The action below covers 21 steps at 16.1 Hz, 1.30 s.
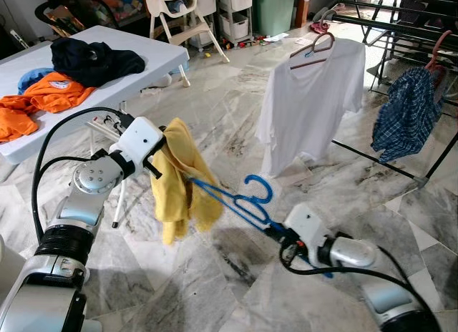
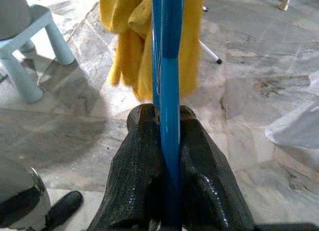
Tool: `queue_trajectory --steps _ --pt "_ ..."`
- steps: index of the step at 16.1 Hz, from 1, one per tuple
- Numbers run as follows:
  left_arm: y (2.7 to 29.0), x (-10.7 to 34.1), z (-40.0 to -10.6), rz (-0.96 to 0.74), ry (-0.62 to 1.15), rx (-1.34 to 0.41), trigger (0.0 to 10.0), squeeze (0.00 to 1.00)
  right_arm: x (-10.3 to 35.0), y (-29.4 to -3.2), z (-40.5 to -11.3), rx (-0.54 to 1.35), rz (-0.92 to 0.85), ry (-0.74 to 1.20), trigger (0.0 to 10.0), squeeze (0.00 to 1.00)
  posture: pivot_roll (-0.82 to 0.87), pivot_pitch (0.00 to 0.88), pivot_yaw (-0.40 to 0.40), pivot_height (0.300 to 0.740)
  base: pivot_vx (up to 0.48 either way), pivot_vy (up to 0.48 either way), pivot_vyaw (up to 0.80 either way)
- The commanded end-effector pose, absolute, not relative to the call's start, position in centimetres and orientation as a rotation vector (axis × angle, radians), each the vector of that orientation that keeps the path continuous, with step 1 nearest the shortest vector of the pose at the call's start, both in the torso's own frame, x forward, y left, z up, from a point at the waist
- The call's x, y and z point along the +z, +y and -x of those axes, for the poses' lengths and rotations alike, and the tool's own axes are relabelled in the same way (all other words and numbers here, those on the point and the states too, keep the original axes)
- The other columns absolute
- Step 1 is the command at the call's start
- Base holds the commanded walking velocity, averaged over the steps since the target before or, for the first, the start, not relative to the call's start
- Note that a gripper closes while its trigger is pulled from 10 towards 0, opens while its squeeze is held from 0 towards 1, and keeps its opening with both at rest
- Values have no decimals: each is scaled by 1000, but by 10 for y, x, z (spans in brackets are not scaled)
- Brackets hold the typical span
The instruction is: Hang hanger
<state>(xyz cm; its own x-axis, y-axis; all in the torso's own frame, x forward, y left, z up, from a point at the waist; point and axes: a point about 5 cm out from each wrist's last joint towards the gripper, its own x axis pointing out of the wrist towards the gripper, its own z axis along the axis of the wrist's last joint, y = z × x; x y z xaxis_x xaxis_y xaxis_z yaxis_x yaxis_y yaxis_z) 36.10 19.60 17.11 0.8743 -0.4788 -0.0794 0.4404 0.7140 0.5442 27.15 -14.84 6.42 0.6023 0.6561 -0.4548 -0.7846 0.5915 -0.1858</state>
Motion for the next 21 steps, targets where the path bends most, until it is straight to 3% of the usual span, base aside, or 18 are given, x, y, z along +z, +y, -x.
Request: queue_trajectory --steps 1,4,8,13,17,20,21 --pt "192 180 -359 -583 -100 -531 10000 0 66 -148 -278 822 402 344 10000 0 -37 13 149 740 0 0 0" --pt "189 181 -356 -555 -95 -547 10000 0 63 -149 -284 740 364 356 10000 0 -37 13 151 740 0 0 0" --pt "194 173 -350 -515 -49 -516 10000 0 65 -166 -307 419 224 352 10000 0 -36 11 148 740 0 0 0" --pt "193 153 -346 -474 75 -445 10000 0 68 -162 -317 317 65 362 10000 0 -32 8 146 740 0 0 0" --pt "161 116 -328 -391 225 -510 10000 0 73 -168 -332 105 -245 383 10000 0 -31 6 142 740 0 0 0" --pt "133 105 -319 -340 246 -588 10000 0 78 -167 -336 106 -158 356 10000 0 -34 6 139 740 0 0 0" --pt "120 100 -313 -329 255 -631 10000 0 84 -173 -342 28 -289 333 10000 0 -36 6 139 740 0 0 0"
